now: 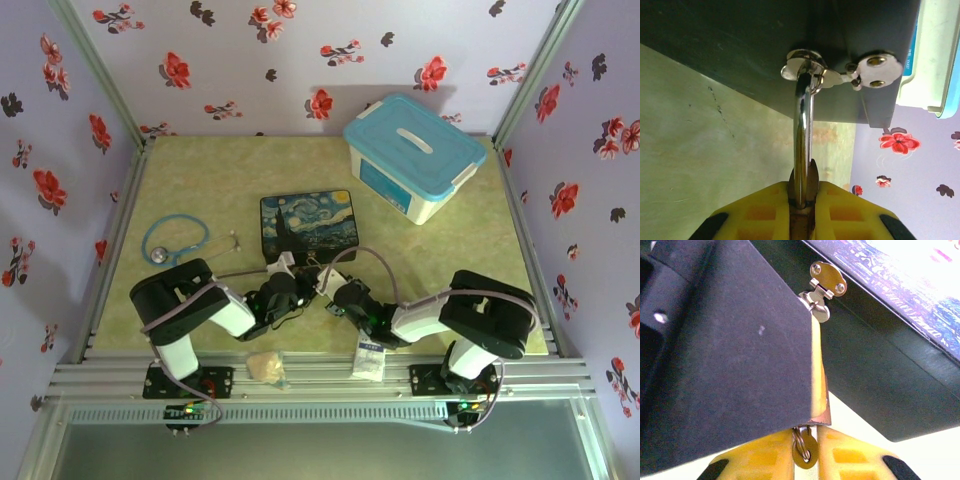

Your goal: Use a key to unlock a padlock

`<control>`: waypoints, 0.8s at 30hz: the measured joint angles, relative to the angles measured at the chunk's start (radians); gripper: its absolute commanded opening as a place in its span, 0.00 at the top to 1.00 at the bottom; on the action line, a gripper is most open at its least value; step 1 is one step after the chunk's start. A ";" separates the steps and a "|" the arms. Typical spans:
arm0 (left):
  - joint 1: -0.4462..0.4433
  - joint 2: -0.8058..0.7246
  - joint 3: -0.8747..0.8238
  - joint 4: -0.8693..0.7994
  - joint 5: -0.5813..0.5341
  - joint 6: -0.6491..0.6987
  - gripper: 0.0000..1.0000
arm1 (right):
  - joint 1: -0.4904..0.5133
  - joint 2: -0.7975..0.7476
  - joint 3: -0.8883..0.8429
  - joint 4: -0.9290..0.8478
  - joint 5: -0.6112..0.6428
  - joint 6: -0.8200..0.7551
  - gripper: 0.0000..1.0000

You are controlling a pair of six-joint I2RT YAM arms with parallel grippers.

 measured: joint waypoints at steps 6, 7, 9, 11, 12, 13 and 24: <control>0.000 0.000 -0.008 0.014 -0.003 0.000 1.00 | 0.009 0.003 0.002 0.002 0.018 0.000 0.91; 0.000 0.000 -0.009 0.015 -0.003 0.000 1.00 | 0.009 0.003 0.003 0.002 0.018 0.000 0.93; 0.000 0.000 -0.009 0.016 -0.004 0.000 1.00 | 0.008 0.004 0.003 0.002 0.018 0.000 0.98; 0.000 0.000 -0.010 0.015 -0.005 0.000 1.00 | 0.006 0.005 0.003 0.002 0.009 0.009 0.98; 0.000 0.000 -0.011 0.015 -0.007 0.001 1.00 | 0.000 0.005 0.002 0.003 -0.006 0.019 0.98; 0.000 0.000 -0.013 0.014 -0.011 0.001 1.00 | -0.009 0.005 0.002 0.004 -0.027 0.034 0.99; 0.000 -0.040 -0.018 -0.017 -0.005 0.000 1.00 | -0.183 -0.060 -0.092 0.138 -0.435 0.234 1.00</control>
